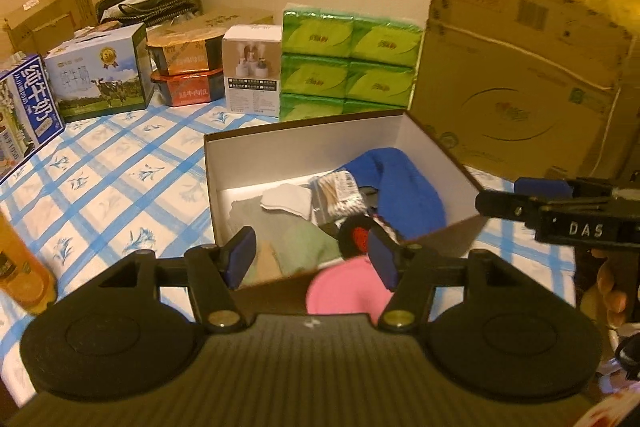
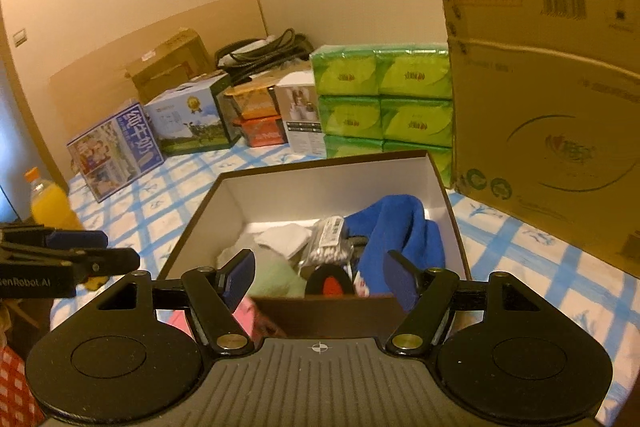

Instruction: Organize soft objects

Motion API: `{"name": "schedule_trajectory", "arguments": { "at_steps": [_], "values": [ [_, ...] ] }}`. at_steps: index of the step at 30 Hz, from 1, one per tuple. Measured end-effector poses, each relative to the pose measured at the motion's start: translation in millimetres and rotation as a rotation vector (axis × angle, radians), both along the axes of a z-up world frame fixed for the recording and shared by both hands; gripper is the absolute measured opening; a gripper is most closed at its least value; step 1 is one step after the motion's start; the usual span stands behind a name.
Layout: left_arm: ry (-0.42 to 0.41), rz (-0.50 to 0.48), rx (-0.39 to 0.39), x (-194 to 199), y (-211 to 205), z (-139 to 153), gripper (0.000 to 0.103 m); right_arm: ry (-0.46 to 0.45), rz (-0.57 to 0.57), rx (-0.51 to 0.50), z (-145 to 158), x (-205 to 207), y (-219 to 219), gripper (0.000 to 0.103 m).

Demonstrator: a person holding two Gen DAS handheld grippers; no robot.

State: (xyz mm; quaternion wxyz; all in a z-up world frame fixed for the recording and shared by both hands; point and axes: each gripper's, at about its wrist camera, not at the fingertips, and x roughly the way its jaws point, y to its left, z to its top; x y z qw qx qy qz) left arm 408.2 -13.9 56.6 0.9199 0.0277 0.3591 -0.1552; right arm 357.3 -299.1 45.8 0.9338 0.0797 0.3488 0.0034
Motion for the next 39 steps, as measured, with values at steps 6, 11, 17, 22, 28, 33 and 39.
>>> {"name": "schedule_trajectory", "arguments": {
  "at_steps": [6,11,17,22,28,33,39],
  "values": [
    [-0.013,0.024,-0.02,-50,4,15,0.06,-0.017,0.011,-0.014,17,-42,17,0.072],
    [-0.022,0.056,-0.038,-91,11,25,0.06,-0.034,0.008,-0.03,28,-78,31,0.072],
    [-0.025,0.099,-0.032,-142,18,28,0.06,-0.033,0.005,-0.05,31,-121,48,0.072],
    [-0.012,0.128,-0.012,-179,20,25,0.06,-0.021,0.002,-0.054,31,-153,62,0.072],
    [0.02,0.141,-0.031,-218,24,17,0.06,0.002,0.002,-0.056,27,-188,73,0.072],
    [0.035,0.154,-0.037,-247,26,8,0.06,0.029,0.008,-0.055,19,-214,81,0.072],
    [0.035,0.168,-0.031,-274,26,1,0.06,0.052,0.008,-0.053,9,-239,86,0.072]
  ]
}}
